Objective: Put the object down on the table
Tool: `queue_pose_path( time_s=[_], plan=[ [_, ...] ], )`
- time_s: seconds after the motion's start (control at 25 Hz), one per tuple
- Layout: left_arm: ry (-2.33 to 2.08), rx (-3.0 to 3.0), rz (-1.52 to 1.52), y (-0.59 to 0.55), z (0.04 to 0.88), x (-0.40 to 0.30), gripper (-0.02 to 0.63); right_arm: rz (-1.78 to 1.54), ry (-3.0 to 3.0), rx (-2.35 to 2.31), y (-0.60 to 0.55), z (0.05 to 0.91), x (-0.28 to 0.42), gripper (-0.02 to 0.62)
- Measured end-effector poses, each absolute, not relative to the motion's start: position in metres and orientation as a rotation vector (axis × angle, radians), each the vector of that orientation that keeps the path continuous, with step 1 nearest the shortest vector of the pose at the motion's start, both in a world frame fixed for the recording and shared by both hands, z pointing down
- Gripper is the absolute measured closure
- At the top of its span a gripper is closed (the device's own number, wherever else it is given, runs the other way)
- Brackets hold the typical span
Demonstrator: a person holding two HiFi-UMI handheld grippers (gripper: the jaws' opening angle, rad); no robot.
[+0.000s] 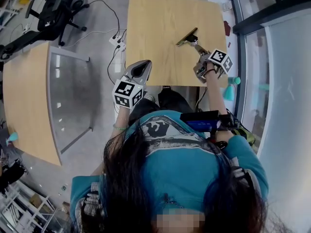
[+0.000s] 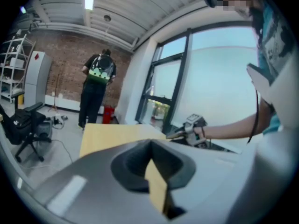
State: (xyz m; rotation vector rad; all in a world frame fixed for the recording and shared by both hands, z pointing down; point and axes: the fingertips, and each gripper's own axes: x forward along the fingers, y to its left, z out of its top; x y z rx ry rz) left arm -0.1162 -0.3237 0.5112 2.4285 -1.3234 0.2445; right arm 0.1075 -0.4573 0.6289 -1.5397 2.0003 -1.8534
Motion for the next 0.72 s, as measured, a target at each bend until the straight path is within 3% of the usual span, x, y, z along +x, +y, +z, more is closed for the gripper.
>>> queue_pose_path(
  time_s=[0.4, 0.72],
  plan=[
    [-1.111, 2.516, 0.236, -0.272, 0.514, -0.115, 0.603, -1.7, 2.066, -1.351, -0.331, 0.558, 0.06, 0.543],
    [-0.933, 2.524, 0.285, -0.21, 0.538, -0.106, 0.603, -1.741, 2.001, -1.351, -0.223, 0.562, 0.033, 0.563]
  ],
)
